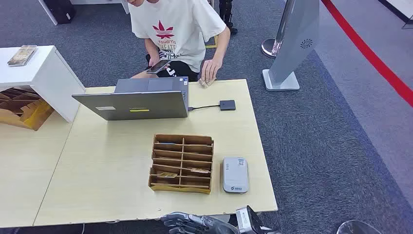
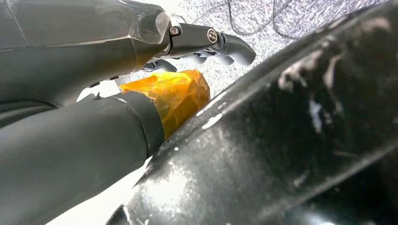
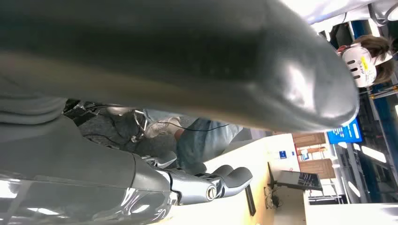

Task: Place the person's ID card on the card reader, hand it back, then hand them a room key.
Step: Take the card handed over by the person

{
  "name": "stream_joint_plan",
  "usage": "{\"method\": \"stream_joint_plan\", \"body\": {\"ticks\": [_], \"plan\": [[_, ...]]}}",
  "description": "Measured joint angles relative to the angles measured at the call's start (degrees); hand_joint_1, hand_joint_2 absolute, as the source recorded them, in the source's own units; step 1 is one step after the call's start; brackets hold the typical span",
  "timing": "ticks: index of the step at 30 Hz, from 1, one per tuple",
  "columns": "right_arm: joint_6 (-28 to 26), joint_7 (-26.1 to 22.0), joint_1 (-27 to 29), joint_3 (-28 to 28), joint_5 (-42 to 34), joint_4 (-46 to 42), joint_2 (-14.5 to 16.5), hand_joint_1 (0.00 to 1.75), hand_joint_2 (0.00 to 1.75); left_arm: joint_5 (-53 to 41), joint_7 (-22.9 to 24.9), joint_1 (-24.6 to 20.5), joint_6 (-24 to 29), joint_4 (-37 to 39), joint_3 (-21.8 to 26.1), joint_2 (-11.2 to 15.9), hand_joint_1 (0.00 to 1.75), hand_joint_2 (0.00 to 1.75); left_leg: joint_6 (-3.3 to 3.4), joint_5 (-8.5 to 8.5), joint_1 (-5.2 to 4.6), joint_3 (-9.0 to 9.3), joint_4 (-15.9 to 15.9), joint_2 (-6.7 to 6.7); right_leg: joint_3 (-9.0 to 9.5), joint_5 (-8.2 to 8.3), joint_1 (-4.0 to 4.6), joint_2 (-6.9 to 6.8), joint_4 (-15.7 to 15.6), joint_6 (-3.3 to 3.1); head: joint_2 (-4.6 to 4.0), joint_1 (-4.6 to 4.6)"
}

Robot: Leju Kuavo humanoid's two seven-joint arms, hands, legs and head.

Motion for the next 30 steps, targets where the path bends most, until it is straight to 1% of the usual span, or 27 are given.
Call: {"method": "stream_joint_plan", "body": {"ticks": [4,10,14,17,21,23,26,28,30], "plan": [[-0.1,-0.2,-0.1,0.0,0.2,0.1,-0.2,0.0,0.0,2.7,-1.2,0.4,-0.1,0.0,1.1,0.0,0.0,0.0,0.0,0.0,0.0,0.0,0.0,0.0,0.0,0.0,0.0,0.0,0.0,0.0,0.0,0.0],[-0.3,-0.4,-0.1,0.0,0.3,0.1,-0.3,0.0,0.0,8.4,-3.7,1.5,-0.7,0.0,5.2,0.0,0.0,0.0,0.0,0.0,0.0,0.0,0.0,0.0,-0.01,0.0,0.0,0.0,0.0,0.0,0.0,0.01],[-0.6,-0.4,-0.1,0.0,0.3,0.1,-0.3,0.0,0.0,10.5,-4.0,1.9,-1.0,0.0,7.5,-0.3,0.0,0.0,0.0,0.0,0.0,0.0,0.0,0.0,-0.01,0.0,0.0,0.0,0.0,0.0,0.0,-0.01],[-2.0,-0.2,-0.1,0.0,0.4,0.1,-0.3,0.0,0.0,11.3,-3.9,2.1,-1.0,0.0,9.0,-0.5,0.0,0.0,0.0,0.0,0.0,0.0,0.0,0.0,0.0,0.0,0.0,0.0,0.0,0.0,0.0,0.0],[-5.0,0.7,0.0,-0.2,0.9,0.0,-0.3,0.0,1.75,11.3,-3.6,2.2,-1.0,0.0,9.9,-0.6,0.0,0.0,0.0,0.0,0.0,0.0,0.0,0.0,0.0,0.0,0.0,0.0,0.0,0.0,0.0,0.0],[-7.6,0.9,0.0,-0.8,1.2,-0.9,-0.6,0.0,1.75,10.8,-3.4,2.2,-1.0,0.0,9.9,-0.7,0.0,0.0,0.0,0.0,-0.02,0.0,0.0,0.0,0.0,0.0,-0.01,0.0,0.0,0.0,0.0,-0.01],[-13.3,1.0,-0.2,-2.5,3.4,-4.0,-1.4,0.0,1.75,10.1,-3.4,2.2,-1.0,0.0,9.9,-0.8,0.0,0.0,0.01,0.0,-0.05,0.0,0.0,-0.01,0.0,0.0,-0.03,0.0,0.0,0.01,0.0,-0.01],[-19.1,1.5,-0.7,-4.1,7.6,-6.8,-1.6,0.0,1.75,10.1,-3.3,2.2,-0.9,0.0,9.9,-0.8,0.0,0.0,0.01,0.01,-0.06,-0.02,0.0,-0.01,0.0,0.01,-0.04,0.0,0.0,0.01,0.0,-0.01],[-25.9,2.4,-2.4,-5.6,14.2,-9.4,-1.6,0.0,1.75,10.3,-3.3,2.2,-0.8,0.0,9.9,-0.8,0.0,0.0,0.04,0.03,-0.07,-0.02,0.0,0.0,0.01,0.02,-0.05,0.01,0.0,0.02,0.0,-0.01]]}}
